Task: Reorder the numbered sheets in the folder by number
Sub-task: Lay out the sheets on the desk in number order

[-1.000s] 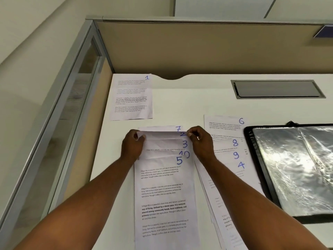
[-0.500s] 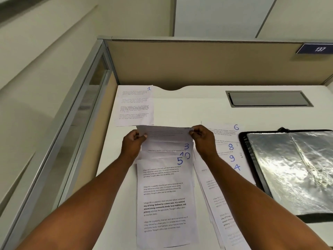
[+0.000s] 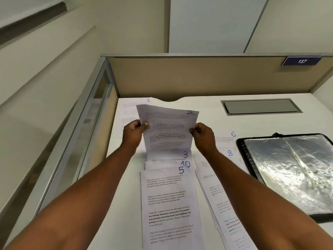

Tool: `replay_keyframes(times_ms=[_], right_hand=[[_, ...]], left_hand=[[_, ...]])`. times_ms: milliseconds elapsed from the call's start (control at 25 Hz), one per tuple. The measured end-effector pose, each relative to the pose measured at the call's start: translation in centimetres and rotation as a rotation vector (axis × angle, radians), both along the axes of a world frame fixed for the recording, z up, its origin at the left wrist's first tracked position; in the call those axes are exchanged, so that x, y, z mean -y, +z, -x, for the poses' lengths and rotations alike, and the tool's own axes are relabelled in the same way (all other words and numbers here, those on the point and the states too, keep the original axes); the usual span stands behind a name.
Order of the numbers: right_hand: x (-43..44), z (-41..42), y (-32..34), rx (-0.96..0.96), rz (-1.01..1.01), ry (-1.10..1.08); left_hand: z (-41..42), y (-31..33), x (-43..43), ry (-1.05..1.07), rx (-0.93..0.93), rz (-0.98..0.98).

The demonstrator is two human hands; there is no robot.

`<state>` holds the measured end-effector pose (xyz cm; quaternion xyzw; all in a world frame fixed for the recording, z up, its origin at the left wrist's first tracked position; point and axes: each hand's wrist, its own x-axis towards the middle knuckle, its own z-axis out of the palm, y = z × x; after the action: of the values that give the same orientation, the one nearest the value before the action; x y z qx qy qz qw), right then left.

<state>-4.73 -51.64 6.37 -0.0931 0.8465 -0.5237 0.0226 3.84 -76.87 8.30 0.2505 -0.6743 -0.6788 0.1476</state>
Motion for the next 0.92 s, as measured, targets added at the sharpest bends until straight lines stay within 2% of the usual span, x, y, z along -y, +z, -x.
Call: replay_keyframes(times_ms=[200, 400, 600, 920], right_hand=[[2.4, 2.4, 2.9, -0.051, 0.133, -0.100], [2.9, 5.2, 2.8, -0.016, 0.220, -0.199], [2.0, 8.1, 0.3, 0.026, 0.128, -0.304], [3.1, 16.0, -6.7, 0.083, -0.049, -0.161]], left_hand=[[2.5, 0.9, 1.7, 0.047, -0.051, 0.043], [5.0, -1.7, 1.3, -0.068, 0.163, 0.187], [9.2, -3.8, 0.7, -0.006, 0.212, 0.229], [16.5, -8.3, 1.0, 0.096, 0.415, 0.487]])
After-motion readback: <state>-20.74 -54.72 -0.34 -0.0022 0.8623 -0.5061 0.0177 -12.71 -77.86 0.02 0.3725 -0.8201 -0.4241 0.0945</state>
